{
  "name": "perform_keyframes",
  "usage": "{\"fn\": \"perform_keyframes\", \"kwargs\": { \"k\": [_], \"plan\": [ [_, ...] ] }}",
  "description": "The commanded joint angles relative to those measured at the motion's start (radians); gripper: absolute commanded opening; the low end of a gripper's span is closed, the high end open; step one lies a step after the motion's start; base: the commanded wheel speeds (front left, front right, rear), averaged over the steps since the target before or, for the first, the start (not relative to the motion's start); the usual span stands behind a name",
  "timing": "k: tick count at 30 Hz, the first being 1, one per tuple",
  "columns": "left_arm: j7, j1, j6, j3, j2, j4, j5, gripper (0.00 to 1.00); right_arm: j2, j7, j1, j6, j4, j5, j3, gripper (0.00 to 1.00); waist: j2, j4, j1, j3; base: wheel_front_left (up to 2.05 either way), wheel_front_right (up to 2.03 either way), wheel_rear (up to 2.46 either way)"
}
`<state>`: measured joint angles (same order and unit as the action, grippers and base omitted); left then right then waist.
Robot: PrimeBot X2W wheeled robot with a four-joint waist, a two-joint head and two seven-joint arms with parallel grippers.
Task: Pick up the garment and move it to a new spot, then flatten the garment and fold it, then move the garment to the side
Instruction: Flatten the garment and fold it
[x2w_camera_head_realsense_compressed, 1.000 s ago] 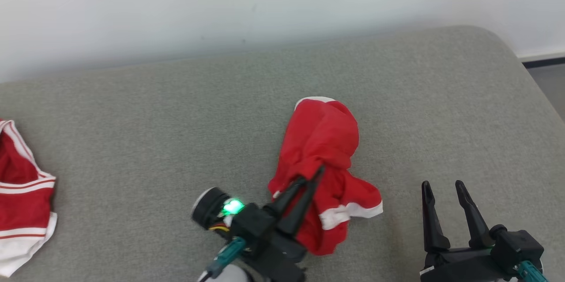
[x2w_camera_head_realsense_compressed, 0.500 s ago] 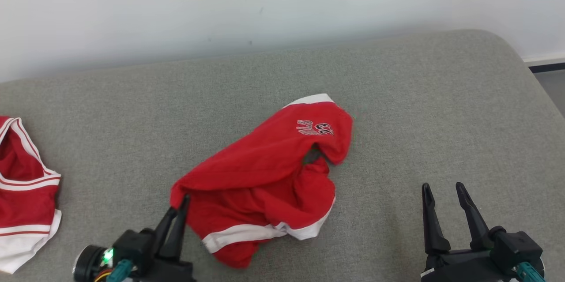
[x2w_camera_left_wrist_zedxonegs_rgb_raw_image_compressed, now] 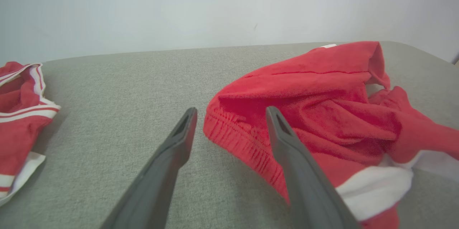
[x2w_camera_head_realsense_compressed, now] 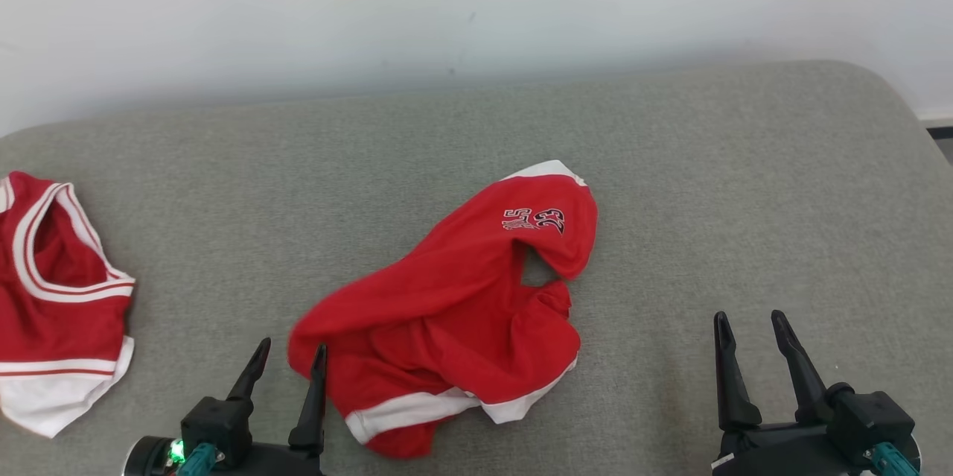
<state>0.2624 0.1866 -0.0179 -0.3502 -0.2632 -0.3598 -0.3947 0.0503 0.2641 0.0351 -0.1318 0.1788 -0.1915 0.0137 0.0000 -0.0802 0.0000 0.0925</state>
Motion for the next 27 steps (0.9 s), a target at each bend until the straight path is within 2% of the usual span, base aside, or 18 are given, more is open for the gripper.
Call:
{"fn": "perform_keyframes", "kwargs": {
  "k": [1,7,11,19,27],
  "plan": [
    [0.003,-0.012,-0.004,0.008,0.004,0.008,0.014,1.00,0.000,0.001,-0.009,0.002,0.002,0.000,-0.002,1.00,0.0000,0.019,0.0000,-0.014,0.00,0.00,0.00],
    [0.003,-0.059,-0.015,0.072,0.024,0.094,0.029,1.00,0.000,0.001,-0.021,0.002,0.003,-0.010,-0.002,1.00,0.0000,0.053,0.0000,-0.039,0.00,0.00,0.00],
    [0.003,-0.109,-0.035,0.161,0.034,0.205,0.067,1.00,0.000,0.001,-0.029,0.002,0.005,-0.011,0.000,1.00,0.0000,0.068,0.0000,-0.057,0.00,0.00,0.00],
    [0.003,-0.213,-0.052,0.279,0.056,0.306,0.122,1.00,0.000,0.001,-0.041,0.002,0.013,-0.002,0.005,1.00,0.0000,0.058,0.0000,-0.085,0.00,0.00,0.00],
    [0.003,-0.296,-0.006,0.342,0.079,0.345,0.149,1.00,0.002,0.001,-0.062,0.002,0.018,0.004,-0.002,1.00,0.0000,0.054,0.0000,-0.093,0.00,0.00,0.00]
  ]
}}
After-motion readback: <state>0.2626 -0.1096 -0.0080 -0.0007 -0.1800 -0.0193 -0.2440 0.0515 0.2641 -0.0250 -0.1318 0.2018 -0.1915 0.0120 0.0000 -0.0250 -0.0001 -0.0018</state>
